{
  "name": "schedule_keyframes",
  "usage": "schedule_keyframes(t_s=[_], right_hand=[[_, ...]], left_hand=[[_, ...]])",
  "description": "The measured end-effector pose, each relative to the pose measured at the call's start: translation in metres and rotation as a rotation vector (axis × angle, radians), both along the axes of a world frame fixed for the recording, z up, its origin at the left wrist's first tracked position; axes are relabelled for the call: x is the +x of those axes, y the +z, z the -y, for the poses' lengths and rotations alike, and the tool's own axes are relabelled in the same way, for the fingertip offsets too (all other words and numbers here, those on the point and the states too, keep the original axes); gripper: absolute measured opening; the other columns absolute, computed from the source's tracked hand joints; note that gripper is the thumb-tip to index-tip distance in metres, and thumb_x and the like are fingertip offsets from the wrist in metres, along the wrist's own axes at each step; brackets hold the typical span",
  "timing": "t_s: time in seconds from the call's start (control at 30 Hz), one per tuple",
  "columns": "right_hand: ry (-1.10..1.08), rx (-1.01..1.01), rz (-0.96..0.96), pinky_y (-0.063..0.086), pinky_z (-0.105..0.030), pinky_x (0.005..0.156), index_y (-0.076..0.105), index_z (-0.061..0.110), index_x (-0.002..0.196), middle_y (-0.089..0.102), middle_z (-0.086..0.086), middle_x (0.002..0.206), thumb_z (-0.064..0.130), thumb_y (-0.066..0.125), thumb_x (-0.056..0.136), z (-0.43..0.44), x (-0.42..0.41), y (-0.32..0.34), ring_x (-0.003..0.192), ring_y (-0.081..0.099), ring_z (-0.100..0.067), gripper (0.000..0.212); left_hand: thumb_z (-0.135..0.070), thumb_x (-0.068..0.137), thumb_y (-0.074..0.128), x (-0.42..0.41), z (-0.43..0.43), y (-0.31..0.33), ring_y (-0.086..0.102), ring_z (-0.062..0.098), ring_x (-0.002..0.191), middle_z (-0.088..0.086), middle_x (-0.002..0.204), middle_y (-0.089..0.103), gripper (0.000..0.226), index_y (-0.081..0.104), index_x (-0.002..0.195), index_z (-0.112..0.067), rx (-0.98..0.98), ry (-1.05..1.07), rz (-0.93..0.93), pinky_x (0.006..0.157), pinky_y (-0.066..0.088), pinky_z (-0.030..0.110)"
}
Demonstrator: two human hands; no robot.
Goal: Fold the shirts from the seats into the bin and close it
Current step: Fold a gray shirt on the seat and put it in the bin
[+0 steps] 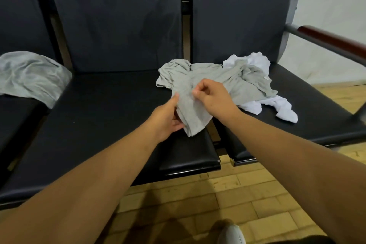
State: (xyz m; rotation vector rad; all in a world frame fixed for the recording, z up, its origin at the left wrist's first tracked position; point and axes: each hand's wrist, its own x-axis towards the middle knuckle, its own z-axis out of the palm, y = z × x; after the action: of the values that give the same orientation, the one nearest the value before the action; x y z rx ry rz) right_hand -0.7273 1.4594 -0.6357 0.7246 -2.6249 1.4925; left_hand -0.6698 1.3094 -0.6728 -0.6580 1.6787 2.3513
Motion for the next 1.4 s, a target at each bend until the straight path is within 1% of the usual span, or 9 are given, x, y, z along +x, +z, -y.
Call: schedule_keyframes(t_s=[0.2, 0.37, 0.57, 0.63, 0.77, 0.9, 1.0, 1.13, 1.4], right_hand=[[0.003, -0.164, 0.086, 0.057, -0.028, 0.074, 0.060, 0.002, 0.090, 0.070, -0.008, 0.073, 0.012, 0.055, 0.099, 0.011, 0.019, 0.006, 0.073, 0.068, -0.017, 0.015], [-0.330, 0.266, 0.301, 0.049, -0.034, 0.068, 0.057, 0.006, 0.091, 0.059, -0.011, 0.087, 0.044, 0.062, 0.092, -0.014, -0.004, -0.027, 0.079, 0.060, -0.026, 0.039], [-0.373, -0.469, 0.896, 0.058, -0.043, 0.078, 0.051, 0.011, 0.125, 0.060, -0.009, 0.120, 0.048, 0.064, 0.092, -0.024, -0.005, -0.029, 0.106, 0.063, -0.032, 0.051], [-0.340, -0.616, 0.868, 0.055, -0.045, 0.092, 0.059, 0.008, 0.129, 0.065, -0.010, 0.128, 0.033, 0.068, 0.093, -0.022, -0.009, -0.024, 0.110, 0.064, -0.029, 0.045], [-0.424, -0.631, 0.667, 0.052, -0.042, 0.098, 0.062, 0.005, 0.122, 0.067, -0.007, 0.118, 0.027, 0.063, 0.095, -0.022, -0.012, -0.009, 0.108, 0.064, -0.026, 0.035], [-0.408, -0.379, 0.390, 0.057, -0.054, 0.087, 0.060, -0.010, 0.106, 0.068, -0.023, 0.111, 0.039, 0.059, 0.093, -0.019, 0.001, 0.009, 0.105, 0.065, -0.038, 0.051], [-0.209, -0.430, 0.353, 0.058, -0.046, 0.087, 0.062, -0.004, 0.092, 0.071, -0.020, 0.099, 0.044, 0.062, 0.090, -0.014, 0.012, 0.028, 0.098, 0.070, -0.031, 0.048], [-0.189, -0.328, 0.314, 0.057, -0.045, 0.080, 0.061, 0.004, 0.084, 0.066, -0.018, 0.087, 0.042, 0.063, 0.088, -0.012, 0.016, 0.039, 0.084, 0.067, -0.030, 0.038], [-0.202, -0.792, 0.829, 0.057, -0.045, 0.086, 0.060, 0.002, 0.116, 0.069, -0.015, 0.115, 0.008, 0.065, 0.090, -0.020, 0.021, 0.039, 0.104, 0.067, -0.032, 0.028]], left_hand=[[-0.011, 0.099, 0.058, -0.006, -0.011, 0.013, 0.069, 0.020, 0.101, 0.015, 0.118, 0.072, 0.025, 0.067, 0.120, -0.003, -0.004, 0.081, -0.136, 0.090, 0.054, 0.029], [0.000, 0.099, 0.051, 0.000, -0.017, 0.008, 0.066, 0.024, 0.099, 0.013, 0.110, 0.069, 0.017, 0.065, 0.098, -0.009, -0.070, 0.128, -0.034, 0.085, 0.054, 0.031], [0.009, 0.099, 0.025, 0.012, -0.015, 0.037, 0.072, 0.031, 0.097, 0.020, 0.125, 0.067, 0.046, 0.058, 0.131, 0.000, 0.409, 0.110, -0.079, 0.081, 0.060, 0.043], [0.011, 0.097, 0.023, 0.020, -0.019, 0.044, 0.073, 0.028, 0.083, 0.018, 0.116, 0.070, 0.048, 0.061, 0.123, -0.003, 0.373, 0.048, -0.034, 0.067, 0.061, 0.038], [0.005, 0.100, 0.023, 0.024, -0.020, 0.036, 0.067, 0.030, 0.103, 0.019, 0.113, 0.070, 0.044, 0.063, 0.117, -0.001, 0.323, 0.102, 0.053, 0.104, 0.050, 0.042], [-0.021, 0.108, 0.040, 0.022, -0.014, 0.035, 0.074, 0.037, 0.093, 0.022, 0.116, 0.071, 0.035, 0.063, 0.127, -0.002, 0.437, 0.205, 0.031, 0.066, 0.062, 0.050], [-0.051, 0.098, 0.048, 0.020, -0.012, 0.038, 0.069, 0.033, 0.112, 0.019, 0.127, 0.068, 0.060, 0.058, 0.133, -0.003, 0.423, 0.059, -0.056, 0.082, 0.062, 0.046], [-0.028, 0.104, 0.050, 0.022, -0.011, 0.046, 0.070, 0.031, 0.110, 0.016, 0.123, 0.070, 0.039, 0.058, 0.135, -0.005, 0.366, 0.043, -0.167, 0.091, 0.058, 0.045], [-0.012, 0.106, 0.044, 0.030, 0.015, 0.073, 0.067, 0.034, 0.115, 0.021, 0.129, 0.065, 0.033, 0.056, 0.132, 0.004, 0.377, 0.242, -0.335, 0.100, 0.053, 0.047]])
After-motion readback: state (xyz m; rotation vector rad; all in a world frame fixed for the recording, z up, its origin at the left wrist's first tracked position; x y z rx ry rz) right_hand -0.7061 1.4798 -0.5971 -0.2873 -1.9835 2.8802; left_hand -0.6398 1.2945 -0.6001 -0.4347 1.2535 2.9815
